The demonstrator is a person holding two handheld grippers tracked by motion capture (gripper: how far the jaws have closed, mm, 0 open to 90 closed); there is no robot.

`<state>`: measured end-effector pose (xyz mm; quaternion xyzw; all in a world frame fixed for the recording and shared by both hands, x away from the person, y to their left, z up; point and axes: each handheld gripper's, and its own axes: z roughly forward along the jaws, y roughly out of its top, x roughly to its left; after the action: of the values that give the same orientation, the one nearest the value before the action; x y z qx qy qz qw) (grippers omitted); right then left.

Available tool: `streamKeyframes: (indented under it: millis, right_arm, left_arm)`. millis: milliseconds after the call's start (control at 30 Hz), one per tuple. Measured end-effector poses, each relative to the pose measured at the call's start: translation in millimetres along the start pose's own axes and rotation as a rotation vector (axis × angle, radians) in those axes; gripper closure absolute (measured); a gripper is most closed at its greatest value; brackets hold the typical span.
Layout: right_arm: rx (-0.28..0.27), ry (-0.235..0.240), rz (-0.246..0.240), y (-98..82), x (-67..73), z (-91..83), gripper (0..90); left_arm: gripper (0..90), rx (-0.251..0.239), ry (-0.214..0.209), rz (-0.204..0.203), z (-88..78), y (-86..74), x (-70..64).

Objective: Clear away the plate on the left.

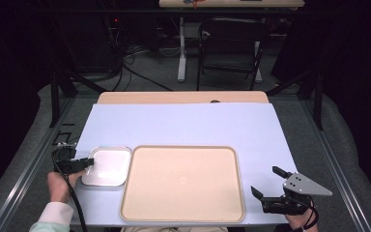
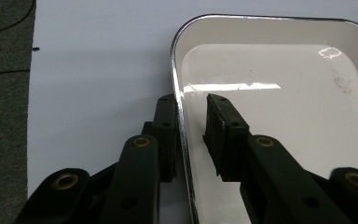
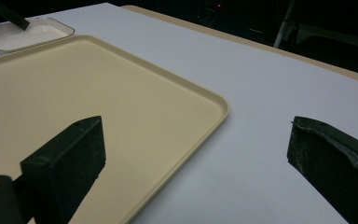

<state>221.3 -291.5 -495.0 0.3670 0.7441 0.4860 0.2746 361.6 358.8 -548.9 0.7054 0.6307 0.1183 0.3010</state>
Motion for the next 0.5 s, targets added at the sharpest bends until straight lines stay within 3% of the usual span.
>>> streamKeyframes:
  millis: [300, 500]
  right_arm:
    - [0.004, 0.001, 0.004, -0.2, -0.1, 0.5, 3.7]
    - [0.009, -0.002, 0.001, 0.0, -0.2, 1.0, 3.5]
  left_arm:
    - [80.2, -0.01, -0.019, -0.05, -0.2, -1.1, 4.3]
    - [83.9, -0.023, -0.015, -0.053, -0.8, -2.1, 5.4]
